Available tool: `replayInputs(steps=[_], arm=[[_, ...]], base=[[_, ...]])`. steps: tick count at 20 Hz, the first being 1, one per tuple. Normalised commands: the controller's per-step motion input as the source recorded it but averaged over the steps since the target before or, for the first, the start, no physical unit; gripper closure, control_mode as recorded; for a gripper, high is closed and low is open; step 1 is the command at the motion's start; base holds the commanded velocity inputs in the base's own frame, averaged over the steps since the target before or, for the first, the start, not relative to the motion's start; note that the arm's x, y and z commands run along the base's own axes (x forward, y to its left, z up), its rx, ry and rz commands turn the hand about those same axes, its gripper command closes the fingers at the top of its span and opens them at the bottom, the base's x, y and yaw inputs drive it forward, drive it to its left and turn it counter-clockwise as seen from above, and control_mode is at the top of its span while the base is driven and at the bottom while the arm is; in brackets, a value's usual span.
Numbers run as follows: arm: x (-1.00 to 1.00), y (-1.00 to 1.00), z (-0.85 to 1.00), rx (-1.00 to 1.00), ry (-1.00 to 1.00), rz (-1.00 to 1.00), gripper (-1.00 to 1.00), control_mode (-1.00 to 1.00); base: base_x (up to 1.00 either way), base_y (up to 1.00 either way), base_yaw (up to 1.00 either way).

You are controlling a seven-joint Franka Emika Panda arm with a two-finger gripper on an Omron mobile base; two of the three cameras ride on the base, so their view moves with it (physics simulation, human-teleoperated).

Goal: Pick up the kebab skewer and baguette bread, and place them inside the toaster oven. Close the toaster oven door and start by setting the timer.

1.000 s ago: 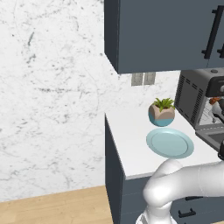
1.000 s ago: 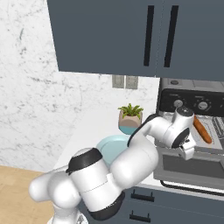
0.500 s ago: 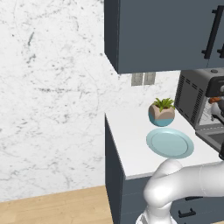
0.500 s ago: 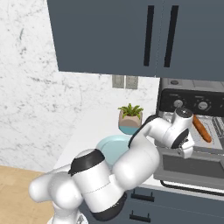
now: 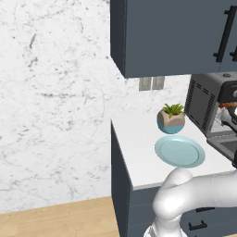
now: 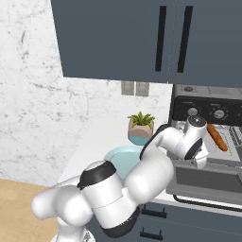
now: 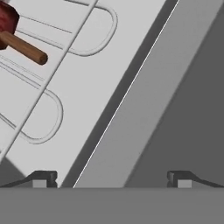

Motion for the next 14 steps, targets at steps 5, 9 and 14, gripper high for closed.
replayInputs(steps=[5,9,14], arm=[[0.03,0.00,-0.01,0.00,-0.02,-0.02,-1.00,-1.00],[0.01,-0.03,0.00,0.00,-0.01,-0.01,-1.00,-1.00],[-0.43,-0.23,0.00,0.00,0.00,0.00,-1.00,-1.00]], base=[[0.00,0.00,0.00],[0.00,0.00,0.00],[0.00,0.00,0.00]])
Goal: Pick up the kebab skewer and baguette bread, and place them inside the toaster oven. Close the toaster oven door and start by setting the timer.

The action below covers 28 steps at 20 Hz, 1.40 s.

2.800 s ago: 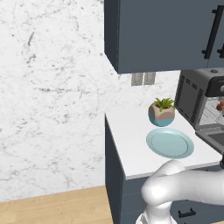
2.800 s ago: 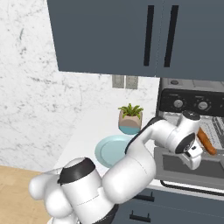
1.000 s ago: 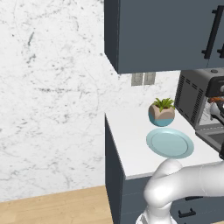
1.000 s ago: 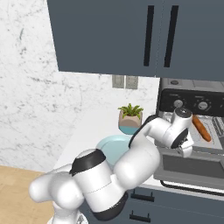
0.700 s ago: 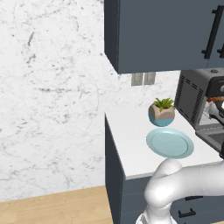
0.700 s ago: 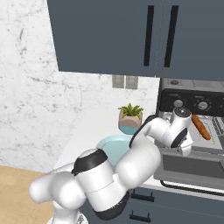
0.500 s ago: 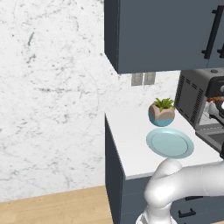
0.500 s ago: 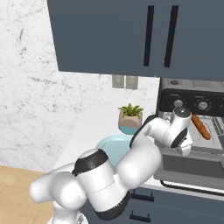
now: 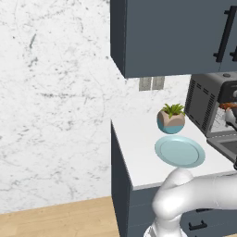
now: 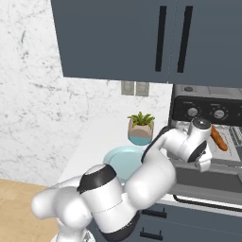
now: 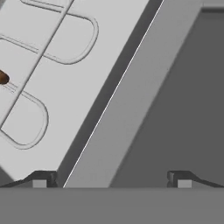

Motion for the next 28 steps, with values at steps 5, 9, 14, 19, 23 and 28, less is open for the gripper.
replayInputs(steps=[5,9,14,19,23,28], arm=[[-0.70,-0.26,0.11,0.00,0.00,0.01,-1.00,-1.00],[-0.89,-0.13,0.10,-0.02,0.00,0.09,-1.00,-1.00],[-0.94,0.38,-0.02,-0.01,0.00,-0.01,-1.00,-1.00],[-0.52,0.80,-0.01,-0.08,0.01,-0.08,-1.00,-1.00],[-0.22,0.54,-0.06,-0.21,0.01,0.02,-1.00,-1.00],[-0.16,0.40,-0.02,-0.22,0.05,0.01,-1.00,-1.00]], base=[[0.00,0.00,0.00],[0.00,0.00,0.00],[0.00,0.00,0.00],[0.00,0.00,0.00],[0.00,0.00,0.00],[0.00,0.00,0.00]])
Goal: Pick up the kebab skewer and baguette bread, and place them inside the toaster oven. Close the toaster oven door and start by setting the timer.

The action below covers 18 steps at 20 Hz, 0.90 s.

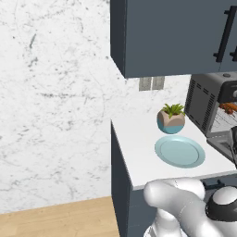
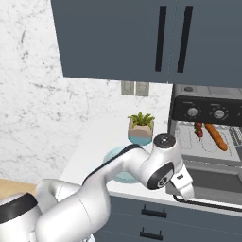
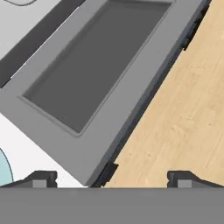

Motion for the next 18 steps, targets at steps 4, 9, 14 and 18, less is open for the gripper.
replayInputs(steps=[4,9,14,18], arm=[[-0.10,0.48,0.00,-0.12,0.05,0.00,-1.00,-1.00],[-0.23,0.34,0.00,-0.01,0.10,0.00,-1.00,-1.00],[-0.07,0.08,-0.01,0.03,0.05,0.00,-1.00,-1.00],[0.14,0.04,-0.10,0.09,0.07,0.00,-1.00,-1.00]], base=[[0.00,0.00,0.00],[0.00,0.00,0.00],[0.00,0.00,0.00],[0.00,0.00,0.00]])
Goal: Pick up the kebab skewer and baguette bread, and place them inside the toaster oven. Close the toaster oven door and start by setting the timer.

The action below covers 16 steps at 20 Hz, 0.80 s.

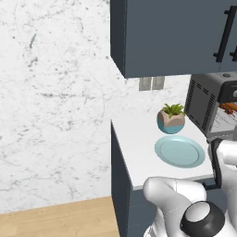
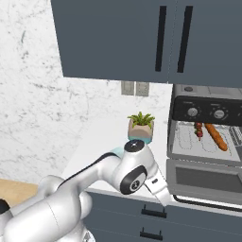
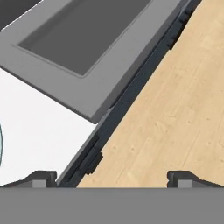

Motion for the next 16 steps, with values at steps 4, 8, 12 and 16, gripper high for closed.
replayInputs(steps=[4,8,12,16], arm=[[0.13,0.18,-0.01,0.06,0.08,0.00,-1.00,-1.00],[0.18,0.04,-0.07,0.05,0.05,0.00,-1.00,-1.00],[0.02,0.00,-0.16,0.05,0.02,0.00,-1.00,-1.00],[0.10,0.00,-0.35,0.05,0.00,0.00,-1.00,-1.00]], base=[[0.00,0.00,0.00],[0.00,0.00,0.00],[0.00,0.00,0.00],[0.00,0.00,0.00]])
